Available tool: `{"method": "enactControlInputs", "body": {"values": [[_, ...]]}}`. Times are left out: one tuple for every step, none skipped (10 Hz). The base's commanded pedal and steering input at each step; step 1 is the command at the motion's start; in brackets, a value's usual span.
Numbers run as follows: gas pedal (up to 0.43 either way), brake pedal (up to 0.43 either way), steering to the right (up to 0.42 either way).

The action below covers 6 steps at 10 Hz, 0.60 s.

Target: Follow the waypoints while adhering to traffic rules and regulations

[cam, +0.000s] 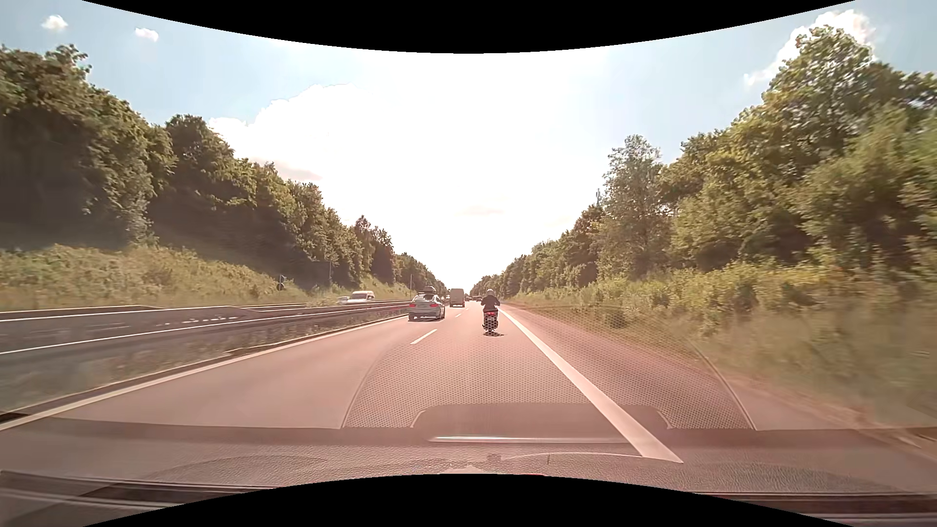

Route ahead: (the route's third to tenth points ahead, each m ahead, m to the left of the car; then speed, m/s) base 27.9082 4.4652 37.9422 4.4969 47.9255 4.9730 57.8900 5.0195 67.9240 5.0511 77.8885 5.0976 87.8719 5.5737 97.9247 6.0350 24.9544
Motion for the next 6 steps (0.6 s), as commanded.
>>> {"method": "enactControlInputs", "body": {"values": [[0.228, 0.012, -0.001], [0.209, 0.012, -0.003], [0.189, 0.012, -0.005], [0.169, 0.012, -0.005], [0.157, 0.012, -0.002], [0.15, 0.012, 0.0]]}}
